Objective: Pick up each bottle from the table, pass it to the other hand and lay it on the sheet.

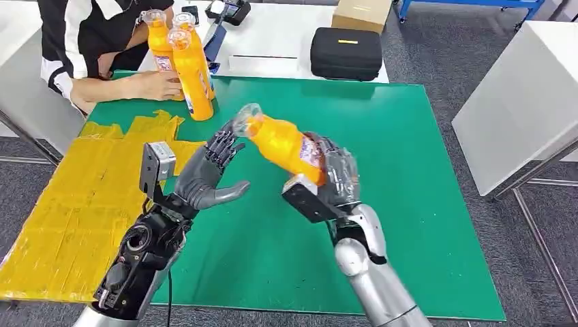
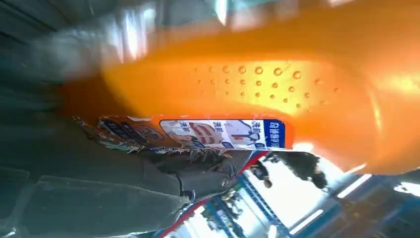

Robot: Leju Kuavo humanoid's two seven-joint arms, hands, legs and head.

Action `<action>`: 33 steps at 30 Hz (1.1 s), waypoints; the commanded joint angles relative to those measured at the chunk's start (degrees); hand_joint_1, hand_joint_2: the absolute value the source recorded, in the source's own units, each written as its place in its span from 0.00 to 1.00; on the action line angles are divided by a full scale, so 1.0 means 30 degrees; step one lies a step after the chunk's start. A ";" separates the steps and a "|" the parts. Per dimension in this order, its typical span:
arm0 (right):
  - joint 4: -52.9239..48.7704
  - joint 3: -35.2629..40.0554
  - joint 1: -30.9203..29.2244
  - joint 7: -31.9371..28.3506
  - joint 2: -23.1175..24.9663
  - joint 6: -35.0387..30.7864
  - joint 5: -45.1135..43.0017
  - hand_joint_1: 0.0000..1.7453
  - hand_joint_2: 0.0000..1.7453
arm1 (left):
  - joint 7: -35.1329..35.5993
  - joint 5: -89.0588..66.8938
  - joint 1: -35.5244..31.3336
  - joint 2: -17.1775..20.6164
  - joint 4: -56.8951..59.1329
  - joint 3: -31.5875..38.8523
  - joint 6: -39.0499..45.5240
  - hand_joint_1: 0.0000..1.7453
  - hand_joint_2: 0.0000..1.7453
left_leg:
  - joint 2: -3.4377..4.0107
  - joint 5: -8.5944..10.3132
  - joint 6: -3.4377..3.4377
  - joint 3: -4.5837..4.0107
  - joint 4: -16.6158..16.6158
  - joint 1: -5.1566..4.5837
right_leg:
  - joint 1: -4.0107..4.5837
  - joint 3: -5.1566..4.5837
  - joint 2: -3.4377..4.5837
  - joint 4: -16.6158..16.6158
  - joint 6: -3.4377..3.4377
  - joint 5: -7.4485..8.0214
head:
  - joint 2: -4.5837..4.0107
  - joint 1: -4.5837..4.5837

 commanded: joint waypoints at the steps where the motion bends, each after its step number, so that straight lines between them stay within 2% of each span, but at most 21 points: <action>1: 0.3026 0.2568 -0.1642 -0.0604 0.0936 -0.0652 -0.0504 1.00 1.00 | 0.0206 0.0778 -0.1468 0.0046 0.2354 -0.0589 -0.0096 0.00 1.00 | 0.0017 -0.0095 0.0008 0.0189 0.0019 0.0015 | 0.0026 0.0169 0.0047 0.0014 -0.0134 -0.0074 | 0.0000 0.0000; 4: 0.3024 0.2600 -0.1627 -0.0594 0.0990 -0.0671 -0.0513 1.00 1.00 | 0.0206 0.0783 -0.1476 0.0047 0.2361 -0.0595 -0.0092 0.00 1.00 | 0.0004 -0.0040 0.0006 0.0102 -0.0007 0.0007 | 0.0014 0.0090 0.0020 -0.0010 -0.0081 -0.0032 | 0.0000 0.0000; 6: 0.3138 0.3245 -0.1722 -0.0874 0.1058 -0.0425 -0.0749 1.00 1.00 | 0.0336 0.1760 -0.1518 0.0015 0.2461 -0.0594 -0.0625 0.00 1.00 | 0.0003 -0.0098 0.0013 0.0198 0.0021 0.0010 | 0.0021 0.0181 0.0033 0.0016 -0.0137 -0.0083 | 0.0000 0.0000; 7: 0.3228 0.3742 -0.1761 -0.0950 0.1155 -0.0267 -0.0802 1.00 1.00 | 0.0403 0.2077 -0.1609 0.0000 0.2560 -0.0635 -0.0683 0.00 1.00 | -0.0004 -0.0049 0.0009 0.0116 0.0001 0.0005 | 0.0012 0.0103 0.0015 -0.0001 -0.0091 -0.0043 | 0.0000 0.0000; 11: 0.3720 0.5454 -0.1961 -0.0974 0.1607 0.0526 -0.0916 1.00 1.00 | 0.0603 0.2774 -0.1846 -0.0112 0.2930 -0.0535 -0.0466 0.00 1.00 | 0.0021 -0.0103 0.0010 0.0190 0.0032 0.0013 | 0.0023 0.0164 0.0052 0.0028 -0.0142 -0.0083 | 0.0000 0.0000; 14: 0.4200 0.6209 -0.2185 -0.0833 0.1762 0.0991 -0.1139 1.00 1.00 | 0.0643 0.3029 -0.1872 -0.0145 0.3041 -0.0469 -0.0337 0.00 1.00 | 0.0005 -0.0050 0.0003 0.0112 0.0002 0.0013 | 0.0021 0.0095 0.0024 0.0002 -0.0100 -0.0042 | 0.0000 0.0000; 20: 0.4230 0.6311 -0.2149 -0.0837 0.1841 0.0975 -0.1101 1.00 1.00 | 0.0643 0.3030 -0.1859 -0.0148 0.3045 -0.0472 -0.0329 0.00 1.00 | 0.0002 -0.0074 0.0005 0.0154 0.0010 0.0014 | 0.0022 0.0133 0.0027 0.0010 -0.0120 -0.0064 | 0.0000 0.0000; 21: 0.4980 0.7092 -0.2588 -0.0971 0.1795 0.1827 -0.2250 1.00 1.00 | 0.0635 0.3067 -0.1809 -0.0213 0.3120 -0.0352 0.0150 0.00 1.00 | -0.0002 -0.0079 0.0007 0.0164 0.0012 0.0013 | 0.0021 0.0145 0.0024 0.0012 -0.0124 -0.0071 | 0.0000 0.0000; 23: 0.5001 0.7140 -0.2608 -0.1112 0.1767 0.1991 -0.2653 1.00 1.00 | 0.0161 0.2808 -0.1765 -0.0216 0.2987 -0.0298 0.0344 0.00 1.00 | 0.0008 -0.0092 0.0009 0.0187 0.0013 0.0014 | 0.0019 0.0166 0.0041 0.0013 -0.0136 -0.0078 | 0.0000 0.0007; 24: 0.4981 0.7121 -0.2592 -0.1188 0.1763 0.2033 -0.2777 1.00 1.00 | 0.0033 0.2955 -0.1714 -0.0270 0.2944 -0.0182 0.0315 0.03 1.00 | -0.0005 -0.0047 0.0003 0.0106 -0.0001 0.0016 | 0.0019 0.0100 0.0016 -0.0005 -0.0089 -0.0040 | 0.0000 0.0007; 25: 0.5000 0.7113 -0.2622 -0.1249 0.1743 0.2127 -0.2943 1.00 1.00 | -0.0137 0.3176 -0.1626 -0.0349 0.2885 0.0037 0.0409 0.92 1.00 | -0.0010 -0.0081 0.0004 0.0162 0.0015 0.0022 | 0.0029 0.0155 0.0020 0.0009 -0.0126 -0.0072 | 0.0000 0.0000; 26: 0.5039 0.7147 -0.2673 -0.1253 0.1718 0.2131 -0.3081 1.00 1.00 | -0.0203 0.3207 -0.1586 -0.0396 0.2830 0.0119 0.0512 1.00 1.00 | -0.0012 -0.0040 0.0002 0.0095 -0.0003 0.0014 | 0.0017 0.0089 0.0007 -0.0006 -0.0084 -0.0037 | 0.0000 0.0000; 28: 0.5177 0.7159 -0.2794 -0.1249 0.1685 0.2051 -0.3259 1.00 1.00 | -0.0274 0.3375 -0.1519 -0.0444 0.2740 0.0264 0.0616 1.00 1.00 | -0.0014 -0.0102 0.0007 0.0194 0.0021 0.0019 | 0.0027 0.0182 0.0019 0.0018 -0.0144 -0.0094 | 0.0000 0.0000; 29: 0.5177 0.7159 -0.2794 -0.1249 0.1685 0.2051 -0.3259 1.00 1.00 | -0.0274 0.3375 -0.1519 -0.0444 0.2740 0.0264 0.0616 1.00 1.00 | -0.0009 -0.0039 0.0004 0.0093 -0.0006 0.0011 | 0.0014 0.0086 0.0008 -0.0008 -0.0076 -0.0036 | 0.0000 0.0000; 32: 0.5311 0.7022 -0.2893 -0.1276 0.1627 0.1813 -0.3519 1.00 1.00 | -0.0279 0.3392 -0.1520 -0.0471 0.2822 0.0379 0.0847 1.00 1.00 | -0.0029 -0.0091 0.0009 0.0179 0.0020 0.0021 | 0.0028 0.0174 -0.0002 0.0013 -0.0128 -0.0089 | 0.0000 0.0000; 33: 0.5295 0.6985 -0.2904 -0.1349 0.1586 0.1727 -0.3583 1.00 1.00 | -0.0287 0.3376 -0.1539 -0.0476 0.2925 0.0398 0.0915 1.00 1.00 | -0.0024 -0.0046 0.0006 0.0105 0.0000 0.0017 | 0.0021 0.0100 -0.0009 -0.0007 -0.0088 -0.0048 | 0.0000 0.0000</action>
